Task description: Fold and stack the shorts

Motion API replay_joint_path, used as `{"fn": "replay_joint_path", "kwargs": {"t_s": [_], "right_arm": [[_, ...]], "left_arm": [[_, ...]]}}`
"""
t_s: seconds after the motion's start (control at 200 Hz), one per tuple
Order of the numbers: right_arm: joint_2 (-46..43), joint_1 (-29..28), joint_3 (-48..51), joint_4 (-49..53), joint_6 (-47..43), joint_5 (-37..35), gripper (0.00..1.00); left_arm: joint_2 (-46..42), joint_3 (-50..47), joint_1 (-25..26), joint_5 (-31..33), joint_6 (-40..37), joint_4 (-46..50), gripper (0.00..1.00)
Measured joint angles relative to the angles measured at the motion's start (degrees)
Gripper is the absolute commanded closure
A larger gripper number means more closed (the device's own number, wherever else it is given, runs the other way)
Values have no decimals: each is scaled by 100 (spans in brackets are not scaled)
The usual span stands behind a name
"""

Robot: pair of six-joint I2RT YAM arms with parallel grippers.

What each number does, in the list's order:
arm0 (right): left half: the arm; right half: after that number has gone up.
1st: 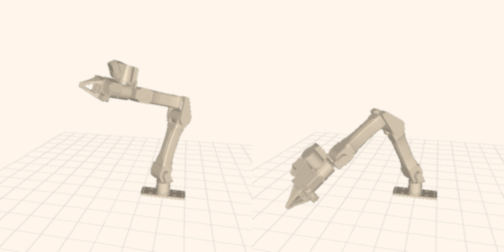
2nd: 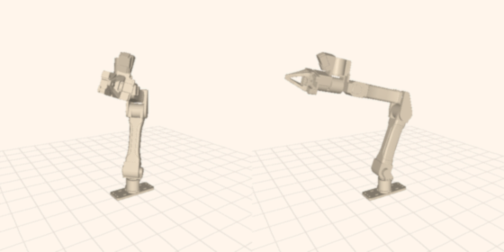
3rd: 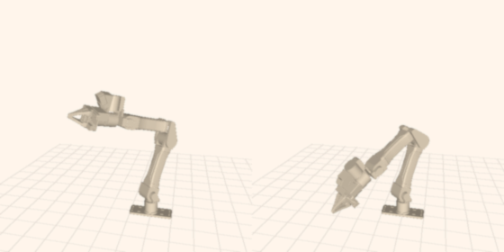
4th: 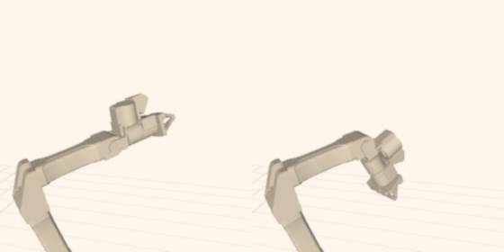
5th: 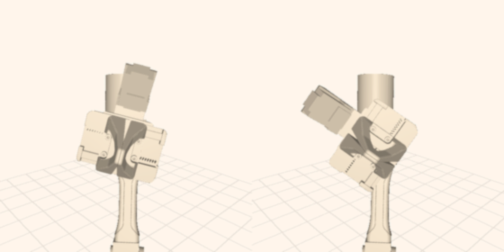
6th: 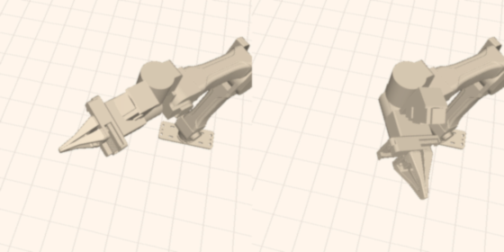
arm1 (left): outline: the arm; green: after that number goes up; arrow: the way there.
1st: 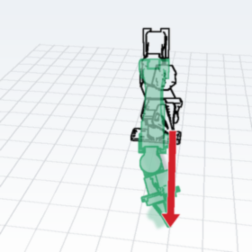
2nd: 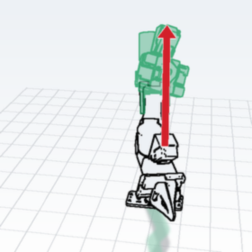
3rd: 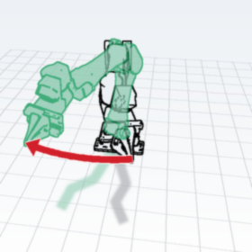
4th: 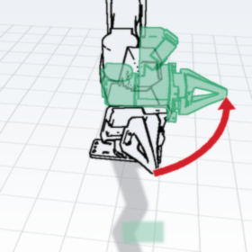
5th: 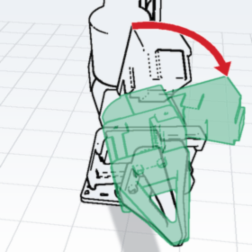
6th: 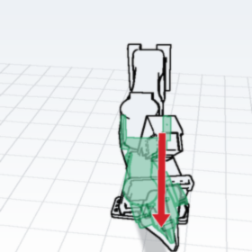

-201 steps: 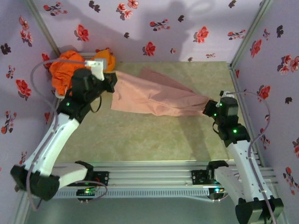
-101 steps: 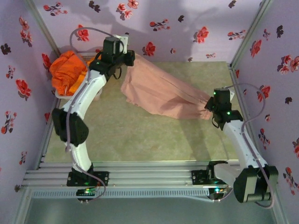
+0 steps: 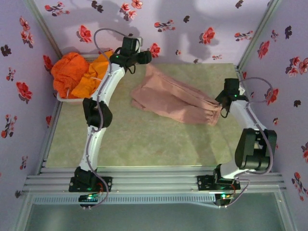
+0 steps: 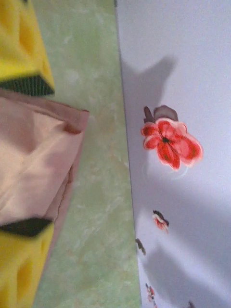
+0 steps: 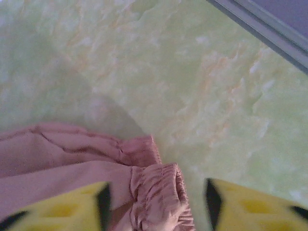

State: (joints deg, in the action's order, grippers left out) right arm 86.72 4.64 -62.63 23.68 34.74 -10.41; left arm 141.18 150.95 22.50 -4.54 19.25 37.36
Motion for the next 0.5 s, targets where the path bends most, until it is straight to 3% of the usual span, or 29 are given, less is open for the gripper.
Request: {"fn": "replay_joint_path", "kwargs": {"t_s": [0.095, 0.16, 0.34, 0.5], "right_arm": [[-26, 229, -142, 9, 151, 302, 12], [-236, 310, -103, 2, 260, 562, 9], [-1263, 129, 529, -356, 490, 1458, 5], [-1427, -437, 750, -415, 468, 2002, 4]], "left_arm": [[-131, -151, -85, -76, 131, 85, 7], [-651, -944, -127, -192, 157, -31, 1], [-2618, -3794, -46, -608, 352, -879, 1], [-3032, -4817, 166, -894, 671, -1792, 1]]}}
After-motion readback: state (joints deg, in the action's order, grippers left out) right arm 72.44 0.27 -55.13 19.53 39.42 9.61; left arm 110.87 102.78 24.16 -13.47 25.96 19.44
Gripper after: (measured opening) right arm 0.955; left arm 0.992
